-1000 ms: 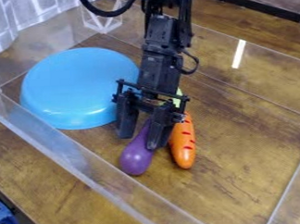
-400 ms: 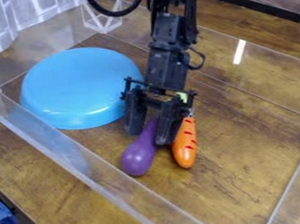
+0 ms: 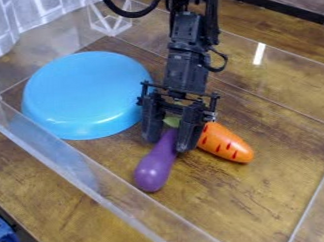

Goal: Remove the purple eggplant from the blue tray and put it on the table

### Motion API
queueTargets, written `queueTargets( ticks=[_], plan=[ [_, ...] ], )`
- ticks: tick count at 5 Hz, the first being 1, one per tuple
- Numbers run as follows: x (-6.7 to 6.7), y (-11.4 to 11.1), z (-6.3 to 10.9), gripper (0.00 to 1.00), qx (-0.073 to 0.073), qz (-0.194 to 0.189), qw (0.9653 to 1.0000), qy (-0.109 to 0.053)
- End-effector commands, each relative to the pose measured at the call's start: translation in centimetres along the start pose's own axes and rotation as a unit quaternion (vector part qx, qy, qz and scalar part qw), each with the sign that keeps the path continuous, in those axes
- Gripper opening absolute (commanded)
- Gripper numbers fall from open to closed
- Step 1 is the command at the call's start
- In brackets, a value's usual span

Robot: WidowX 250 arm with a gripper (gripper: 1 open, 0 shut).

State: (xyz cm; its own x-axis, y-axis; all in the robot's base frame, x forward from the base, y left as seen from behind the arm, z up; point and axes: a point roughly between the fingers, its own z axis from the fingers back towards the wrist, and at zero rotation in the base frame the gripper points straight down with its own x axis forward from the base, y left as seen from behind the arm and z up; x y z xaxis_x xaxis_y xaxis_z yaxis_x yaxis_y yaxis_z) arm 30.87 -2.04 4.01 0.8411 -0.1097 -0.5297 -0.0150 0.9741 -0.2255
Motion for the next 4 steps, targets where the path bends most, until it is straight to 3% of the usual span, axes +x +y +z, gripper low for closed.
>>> queueTargets(
  ticks=[1, 3, 4],
  plan=[
    [0.0, 0.5, 2.0, 0.0, 0.004, -0.004, 0.9996, -0.028],
    [-0.8, -0.1, 2.4, 0.0, 0.003, 0.002, 0.9994, -0.034],
    [-1.3, 0.8, 2.4, 0.0, 0.015, -0.014, 0.9993, -0.03]
  ],
)
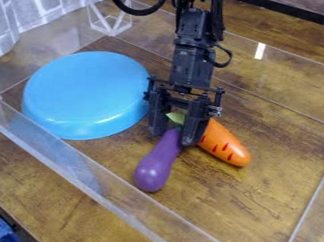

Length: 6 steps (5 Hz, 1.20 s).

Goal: Remove the purple eggplant from the blue tray and put it on the table

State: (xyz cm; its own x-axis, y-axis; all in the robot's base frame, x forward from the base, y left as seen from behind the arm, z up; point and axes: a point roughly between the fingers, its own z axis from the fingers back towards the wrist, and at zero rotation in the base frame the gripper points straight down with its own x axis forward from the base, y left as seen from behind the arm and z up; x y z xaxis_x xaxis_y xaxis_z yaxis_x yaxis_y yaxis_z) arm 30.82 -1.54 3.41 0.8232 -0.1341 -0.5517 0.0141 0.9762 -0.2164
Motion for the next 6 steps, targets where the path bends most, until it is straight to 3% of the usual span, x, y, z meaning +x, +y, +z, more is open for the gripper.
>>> queueTargets(
  ticks=[1, 2, 3, 5, 6],
  plan=[
    [-2.2, 1.1, 2.8, 0.0, 0.016, -0.019, 0.9987, -0.044],
    [-2.1, 0.4, 3.5, 0.0, 0.013, -0.011, 0.9987, -0.048],
    [-1.8, -0.2, 4.1, 1.0, 0.009, -0.001, 0.9985, -0.054],
    [-0.3, -1.2, 4.6, 1.0, 0.005, 0.019, 0.9974, -0.069],
    [0.4, -1.6, 4.9, 0.0, 0.006, 0.029, 0.9967, -0.075]
  ],
)
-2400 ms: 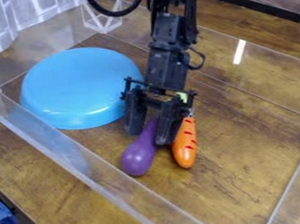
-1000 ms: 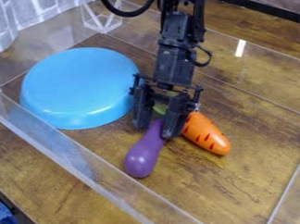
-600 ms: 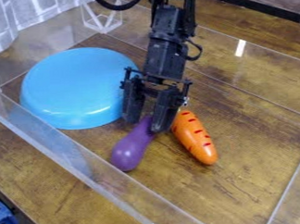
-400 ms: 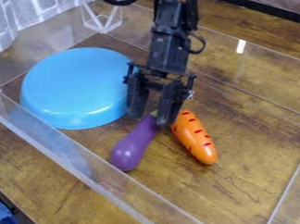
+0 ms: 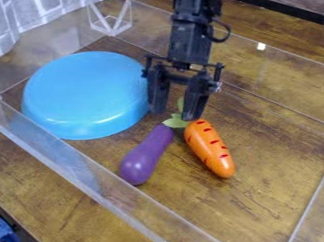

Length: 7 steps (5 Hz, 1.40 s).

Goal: Remove the purple eggplant from the blue tray and put it on the table

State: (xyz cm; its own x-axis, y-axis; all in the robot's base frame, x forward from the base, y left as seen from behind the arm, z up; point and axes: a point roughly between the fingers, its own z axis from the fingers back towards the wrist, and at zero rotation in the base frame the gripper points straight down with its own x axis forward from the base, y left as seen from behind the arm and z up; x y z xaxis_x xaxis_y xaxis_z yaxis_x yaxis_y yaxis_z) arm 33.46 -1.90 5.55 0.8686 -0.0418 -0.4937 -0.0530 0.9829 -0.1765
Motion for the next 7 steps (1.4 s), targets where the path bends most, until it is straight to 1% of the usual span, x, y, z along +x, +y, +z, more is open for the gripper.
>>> queueTargets(
  ticks=[1, 2, 3, 4, 5, 6, 7],
  plan=[
    [-0.3, -0.2, 0.7, 0.0, 0.02, -0.019, 0.9992, -0.03],
    [-0.1, 0.4, -0.4, 0.0, 0.033, -0.03, 0.9986, -0.029],
    [-0.2, 1.4, 0.1, 0.0, 0.058, -0.069, 0.9957, -0.022],
    [0.1, 2.0, 0.8, 0.0, 0.079, -0.109, 0.9907, -0.019],
    [0.3, 2.6, 1.3, 1.0, 0.072, -0.105, 0.9916, -0.023],
    [0.4, 3.1, 1.9, 1.0, 0.065, -0.099, 0.9926, -0.029],
    [0.4, 2.9, 1.8, 0.0, 0.068, -0.119, 0.9902, -0.029]
  ],
)
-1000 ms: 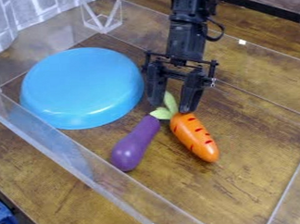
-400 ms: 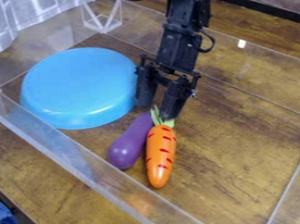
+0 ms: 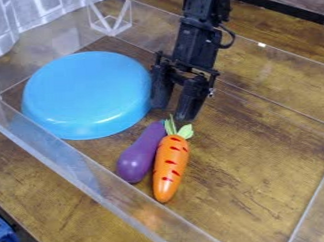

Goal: Remove the purple eggplant from the blue tray and put it on the table

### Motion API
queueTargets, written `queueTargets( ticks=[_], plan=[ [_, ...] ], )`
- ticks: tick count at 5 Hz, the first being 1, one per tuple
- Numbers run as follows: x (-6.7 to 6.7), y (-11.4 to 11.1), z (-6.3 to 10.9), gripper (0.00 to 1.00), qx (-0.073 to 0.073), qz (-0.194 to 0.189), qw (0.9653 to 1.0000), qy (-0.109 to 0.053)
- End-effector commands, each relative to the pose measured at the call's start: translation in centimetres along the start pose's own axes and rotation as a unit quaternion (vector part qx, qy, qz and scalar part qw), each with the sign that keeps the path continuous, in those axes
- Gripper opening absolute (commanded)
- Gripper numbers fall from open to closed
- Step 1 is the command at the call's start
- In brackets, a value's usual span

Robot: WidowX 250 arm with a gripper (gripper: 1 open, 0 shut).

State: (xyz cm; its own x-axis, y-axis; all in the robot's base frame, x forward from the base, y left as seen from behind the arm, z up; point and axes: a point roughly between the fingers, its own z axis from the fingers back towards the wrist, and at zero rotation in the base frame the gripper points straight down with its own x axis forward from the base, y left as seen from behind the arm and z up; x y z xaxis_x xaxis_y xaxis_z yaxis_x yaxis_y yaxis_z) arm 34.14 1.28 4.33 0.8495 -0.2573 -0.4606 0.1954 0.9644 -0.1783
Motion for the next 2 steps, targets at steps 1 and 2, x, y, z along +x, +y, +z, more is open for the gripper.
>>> queueTargets(
  ticks=[1, 2],
  plan=[
    [-0.66, -0.67, 1.99, 0.0, 0.015, -0.027, 0.9989, -0.034],
    [-1.58, 0.22, 1.2, 1.0, 0.003, -0.01, 0.999, -0.044]
  ],
)
